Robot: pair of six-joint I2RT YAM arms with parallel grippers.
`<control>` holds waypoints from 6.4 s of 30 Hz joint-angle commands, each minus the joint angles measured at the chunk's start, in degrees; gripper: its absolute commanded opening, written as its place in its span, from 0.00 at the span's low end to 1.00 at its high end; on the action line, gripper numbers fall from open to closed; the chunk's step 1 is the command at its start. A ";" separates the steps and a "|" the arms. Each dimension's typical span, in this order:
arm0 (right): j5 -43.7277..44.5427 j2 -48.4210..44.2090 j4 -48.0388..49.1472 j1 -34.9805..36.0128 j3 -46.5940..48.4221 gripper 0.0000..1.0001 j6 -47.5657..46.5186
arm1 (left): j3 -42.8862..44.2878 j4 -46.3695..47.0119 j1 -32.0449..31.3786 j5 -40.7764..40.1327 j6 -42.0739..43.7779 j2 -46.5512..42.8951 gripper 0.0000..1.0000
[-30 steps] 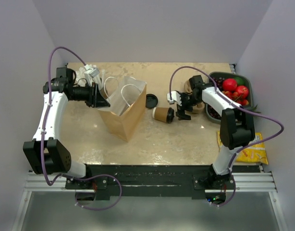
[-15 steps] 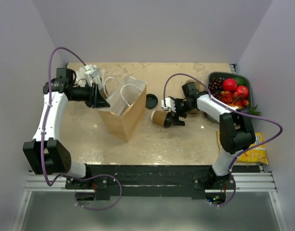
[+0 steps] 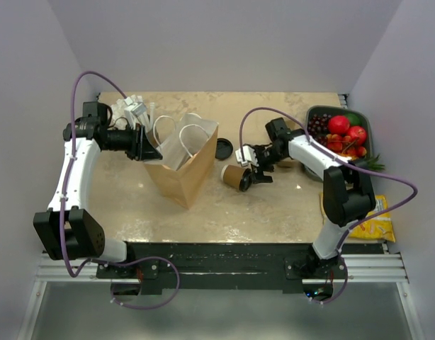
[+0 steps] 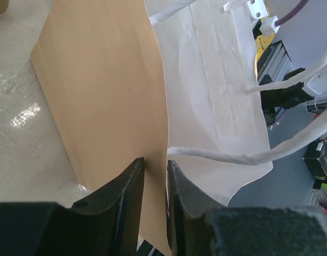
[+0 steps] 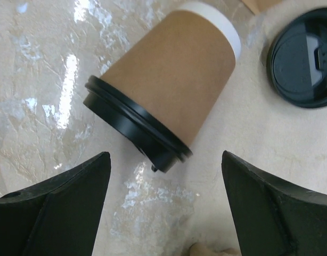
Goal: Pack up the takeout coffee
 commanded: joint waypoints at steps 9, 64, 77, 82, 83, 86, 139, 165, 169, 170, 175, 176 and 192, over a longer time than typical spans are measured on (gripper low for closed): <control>-1.11 1.14 -3.07 4.00 4.17 0.61 -3.25 | -1.42 0.24 0.28 -0.14 0.63 -2.33 0.29; -6.64 4.74 -36.99 3.04 23.50 0.35 56.16 | -8.54 21.86 0.11 3.02 -13.17 -4.61 0.28; -5.84 13.62 -36.03 2.86 26.58 0.38 61.53 | -10.03 19.92 0.02 0.21 -14.04 -6.28 0.28; -6.29 15.20 -35.68 2.86 26.41 0.38 62.14 | -11.61 19.93 0.02 -0.49 -14.14 -6.90 0.28; -6.29 15.38 -35.50 2.77 26.32 0.38 62.40 | -11.70 19.92 -0.07 -0.49 -13.96 -6.98 0.28; -5.85 16.25 -35.41 2.86 26.49 0.44 63.11 | -11.79 19.84 -0.07 -0.49 -13.96 -6.90 0.29; -0.22 3.42 -30.49 12.52 18.94 0.99 -14.76 | -11.79 19.40 0.37 -0.85 -13.78 -8.39 0.31; 1.53 7.91 -30.67 14.28 22.45 0.99 -10.45 | -12.49 20.45 0.37 -0.32 -14.49 -7.60 0.31; 1.71 7.82 -30.41 14.37 22.54 0.98 -10.45 | -12.58 20.72 0.46 -0.23 -14.66 -7.42 0.31; 1.80 7.73 -30.14 14.37 22.45 0.97 -10.45 | -12.58 20.80 0.46 -0.23 -14.66 -7.42 0.31; 2.15 7.12 -28.83 14.37 22.45 0.91 -9.05 | -12.93 21.15 0.37 -0.06 -14.93 -7.34 0.31; 2.15 6.94 -27.87 14.37 22.02 0.91 -8.70 | -12.93 21.24 0.46 -0.05 -14.93 -7.34 0.31; 2.15 1.06 -29.17 14.29 22.80 0.77 -3.25 | -10.56 22.47 -0.42 1.17 -15.45 -6.98 0.29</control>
